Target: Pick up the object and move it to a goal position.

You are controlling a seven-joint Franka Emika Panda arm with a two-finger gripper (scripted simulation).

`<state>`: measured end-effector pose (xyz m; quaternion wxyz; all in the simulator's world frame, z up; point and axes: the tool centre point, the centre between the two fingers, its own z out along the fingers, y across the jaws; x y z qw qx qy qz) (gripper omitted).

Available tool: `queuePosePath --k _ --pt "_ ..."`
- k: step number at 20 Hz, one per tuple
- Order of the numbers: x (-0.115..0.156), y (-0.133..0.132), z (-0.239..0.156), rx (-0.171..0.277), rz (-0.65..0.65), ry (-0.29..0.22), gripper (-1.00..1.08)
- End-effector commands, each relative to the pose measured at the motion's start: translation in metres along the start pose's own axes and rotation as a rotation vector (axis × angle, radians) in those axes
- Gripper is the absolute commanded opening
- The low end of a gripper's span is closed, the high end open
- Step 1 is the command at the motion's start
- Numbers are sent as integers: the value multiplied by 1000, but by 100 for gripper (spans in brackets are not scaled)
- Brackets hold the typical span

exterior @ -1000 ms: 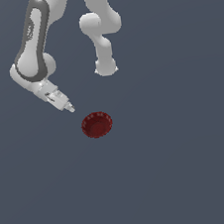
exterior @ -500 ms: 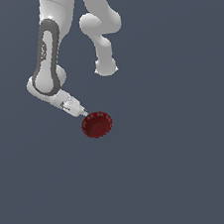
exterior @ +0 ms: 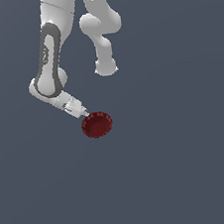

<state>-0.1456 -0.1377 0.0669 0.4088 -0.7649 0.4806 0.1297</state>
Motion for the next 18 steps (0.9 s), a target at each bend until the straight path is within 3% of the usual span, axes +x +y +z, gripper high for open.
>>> queuePosePath --k 1,15,16,18 --pt "1 2 1 -4 4 -4 28" --pt "0 3 30 -4 3 -4 28" --pt "0 3 30 -4 3 -4 -100" --pt "0 3 30 -4 3 -4 -100"
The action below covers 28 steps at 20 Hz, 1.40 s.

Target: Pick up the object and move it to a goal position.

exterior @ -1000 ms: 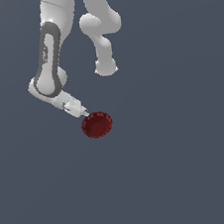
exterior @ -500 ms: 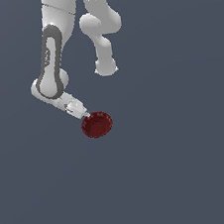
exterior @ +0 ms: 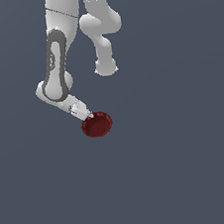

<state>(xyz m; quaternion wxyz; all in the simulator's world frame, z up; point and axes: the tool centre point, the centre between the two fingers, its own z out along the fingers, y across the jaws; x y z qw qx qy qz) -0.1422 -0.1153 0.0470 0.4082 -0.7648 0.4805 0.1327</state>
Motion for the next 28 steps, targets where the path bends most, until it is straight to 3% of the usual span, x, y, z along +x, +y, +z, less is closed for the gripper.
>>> queuePosePath --k 1,15,28 --pt "0 0 0 0 1 0 -100" --pt "1 -13 -11 1 0 0 -100" --pt "11 -90 -83 5 -2 -4 -100"
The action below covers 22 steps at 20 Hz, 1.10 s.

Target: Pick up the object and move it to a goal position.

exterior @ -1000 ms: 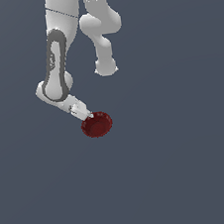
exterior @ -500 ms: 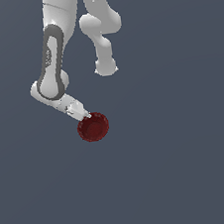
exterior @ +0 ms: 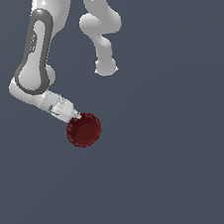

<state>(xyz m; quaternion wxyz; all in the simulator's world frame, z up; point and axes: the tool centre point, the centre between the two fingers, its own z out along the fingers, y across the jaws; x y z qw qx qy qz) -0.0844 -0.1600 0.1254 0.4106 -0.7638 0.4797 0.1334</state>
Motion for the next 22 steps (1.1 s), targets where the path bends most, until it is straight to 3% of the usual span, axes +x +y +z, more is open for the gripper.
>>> queuePosePath --k 1,13,22 --pt "2 -19 -18 1 -2 0 -100" --pt "15 -93 -86 1 -2 0 -100" --pt "23 -123 -113 -2 0 3 -100"
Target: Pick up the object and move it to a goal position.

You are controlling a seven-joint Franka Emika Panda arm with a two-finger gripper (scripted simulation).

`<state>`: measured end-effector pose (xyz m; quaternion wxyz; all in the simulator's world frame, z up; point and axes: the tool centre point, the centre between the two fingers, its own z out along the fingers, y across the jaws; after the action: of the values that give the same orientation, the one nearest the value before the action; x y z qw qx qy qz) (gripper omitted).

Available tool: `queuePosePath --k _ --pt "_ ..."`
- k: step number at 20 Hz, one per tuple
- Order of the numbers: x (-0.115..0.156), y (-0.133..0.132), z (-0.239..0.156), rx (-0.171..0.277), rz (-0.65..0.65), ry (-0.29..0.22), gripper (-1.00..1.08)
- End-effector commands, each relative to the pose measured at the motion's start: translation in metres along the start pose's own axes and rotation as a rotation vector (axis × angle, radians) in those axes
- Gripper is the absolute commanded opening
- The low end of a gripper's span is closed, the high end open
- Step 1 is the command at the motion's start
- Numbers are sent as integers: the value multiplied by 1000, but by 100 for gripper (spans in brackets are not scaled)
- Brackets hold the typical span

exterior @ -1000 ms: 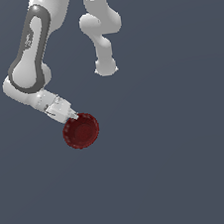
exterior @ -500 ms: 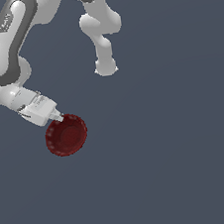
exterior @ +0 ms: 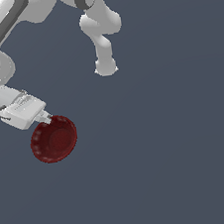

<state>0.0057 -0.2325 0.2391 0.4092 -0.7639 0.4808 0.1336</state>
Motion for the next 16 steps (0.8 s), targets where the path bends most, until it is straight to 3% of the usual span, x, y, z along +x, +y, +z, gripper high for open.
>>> queuePosePath --k 1,16 --pt "1 -7 -6 0 -2 1 -100" --pt "-4 -21 -15 -3 0 2 -100"
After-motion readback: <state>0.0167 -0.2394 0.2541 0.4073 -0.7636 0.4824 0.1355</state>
